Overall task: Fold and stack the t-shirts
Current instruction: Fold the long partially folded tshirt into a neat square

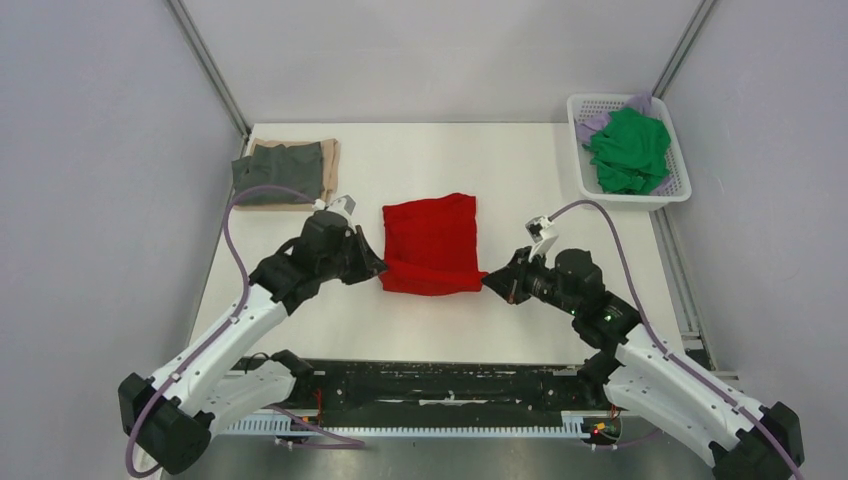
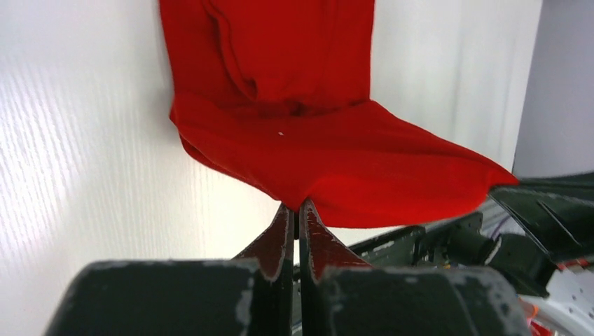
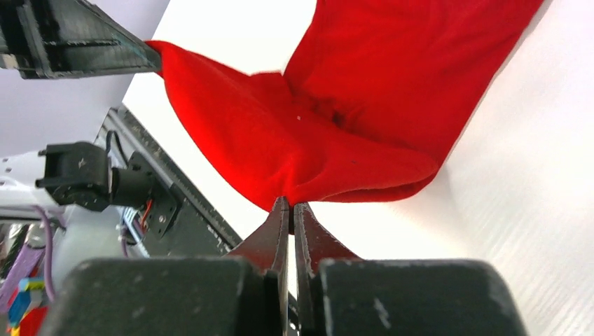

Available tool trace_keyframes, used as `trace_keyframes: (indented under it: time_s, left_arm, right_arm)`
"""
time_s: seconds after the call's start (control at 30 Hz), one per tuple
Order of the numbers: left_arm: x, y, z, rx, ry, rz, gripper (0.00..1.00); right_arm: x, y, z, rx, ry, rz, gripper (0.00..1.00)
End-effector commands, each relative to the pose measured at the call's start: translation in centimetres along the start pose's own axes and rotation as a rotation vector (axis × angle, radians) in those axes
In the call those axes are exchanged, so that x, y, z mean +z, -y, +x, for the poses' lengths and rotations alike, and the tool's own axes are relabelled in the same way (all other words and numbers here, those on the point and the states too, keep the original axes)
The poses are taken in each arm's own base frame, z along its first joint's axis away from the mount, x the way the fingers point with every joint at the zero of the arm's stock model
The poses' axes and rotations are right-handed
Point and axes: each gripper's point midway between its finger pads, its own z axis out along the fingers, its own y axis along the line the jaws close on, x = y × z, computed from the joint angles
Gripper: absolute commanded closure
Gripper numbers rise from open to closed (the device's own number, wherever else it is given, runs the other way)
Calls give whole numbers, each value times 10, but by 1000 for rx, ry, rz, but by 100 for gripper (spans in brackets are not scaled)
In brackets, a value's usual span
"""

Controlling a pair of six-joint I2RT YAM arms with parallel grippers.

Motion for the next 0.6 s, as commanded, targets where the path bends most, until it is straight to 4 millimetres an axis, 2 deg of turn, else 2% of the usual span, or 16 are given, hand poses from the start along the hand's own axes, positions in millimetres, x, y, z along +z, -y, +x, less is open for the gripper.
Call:
trace_keyframes:
  time_s: [0.0,0.1,0.23,0.4,0.53,0.57]
  left_arm:
    - [9,7,-48,16,127,-4,98]
    - [16,4,-65,8,154,-15,98]
    - [31,-2,-87,-25,162,-6,98]
    - [55,-10,-111,-44,155,-14,98]
    - [70,-20,-128,-50,153,-50,98]
    - [75,-23,-131,-52,150,-60,98]
  right_arm:
    - [7,1,-48,-80,103,87,100]
    - [17,3,-59,-91,96,120,100]
    - [28,12,-84,-113,132,192,100]
    - [43,42,-109,-134,141,302,100]
    - [59,58,-116,-112,118,300,100]
    - [64,59,-124,-111,135,286,100]
